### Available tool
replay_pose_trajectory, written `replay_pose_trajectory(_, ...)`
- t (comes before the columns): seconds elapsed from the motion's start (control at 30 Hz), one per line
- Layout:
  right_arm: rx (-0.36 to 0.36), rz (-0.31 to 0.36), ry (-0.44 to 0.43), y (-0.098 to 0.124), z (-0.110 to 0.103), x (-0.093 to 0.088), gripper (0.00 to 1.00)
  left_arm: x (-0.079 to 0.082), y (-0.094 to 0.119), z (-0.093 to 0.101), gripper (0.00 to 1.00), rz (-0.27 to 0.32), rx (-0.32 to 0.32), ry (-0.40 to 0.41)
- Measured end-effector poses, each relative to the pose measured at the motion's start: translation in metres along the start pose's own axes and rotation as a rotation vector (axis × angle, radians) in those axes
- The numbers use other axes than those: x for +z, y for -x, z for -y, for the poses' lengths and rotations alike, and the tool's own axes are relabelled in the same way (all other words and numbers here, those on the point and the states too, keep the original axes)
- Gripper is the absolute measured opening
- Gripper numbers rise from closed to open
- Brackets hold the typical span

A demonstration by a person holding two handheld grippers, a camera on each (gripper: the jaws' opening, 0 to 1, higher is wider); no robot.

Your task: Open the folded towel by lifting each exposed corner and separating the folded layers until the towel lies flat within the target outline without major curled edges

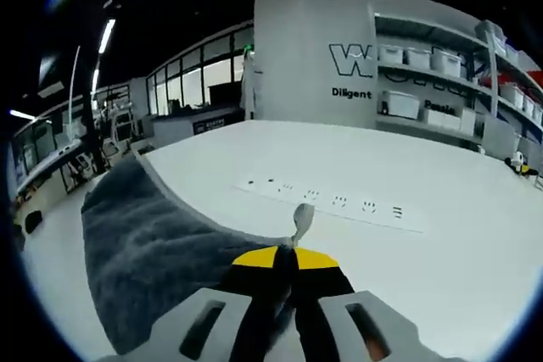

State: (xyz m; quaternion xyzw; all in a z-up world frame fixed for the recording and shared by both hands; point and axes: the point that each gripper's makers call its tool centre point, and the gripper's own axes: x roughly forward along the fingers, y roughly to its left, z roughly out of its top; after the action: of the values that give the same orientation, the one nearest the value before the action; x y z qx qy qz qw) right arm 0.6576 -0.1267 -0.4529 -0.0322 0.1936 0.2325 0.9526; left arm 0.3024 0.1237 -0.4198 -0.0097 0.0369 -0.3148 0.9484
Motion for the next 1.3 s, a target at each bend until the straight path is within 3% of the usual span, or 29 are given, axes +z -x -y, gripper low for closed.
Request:
replay_pose_trajectory(0.17,0.018,0.039,0.034,0.005,-0.004,0.013,0.01,0.000,0.002,-0.002,0.94,0.004,0.014,0.001)
replay_pose_trajectory(0.43,0.044,0.096,0.087,0.030,-0.018,0.018,0.00,0.001,0.001,0.005,0.94,0.000,-0.010,-0.005)
replay_pose_trajectory(0.9,0.149,0.186,0.249,0.077,-0.070,0.029,0.00,0.003,0.006,0.008,0.95,0.000,-0.017,-0.022)
replay_pose_trajectory(1.3,0.231,0.257,0.335,0.121,-0.116,0.027,0.00,0.009,0.012,0.011,0.95,0.016,-0.018,-0.028)
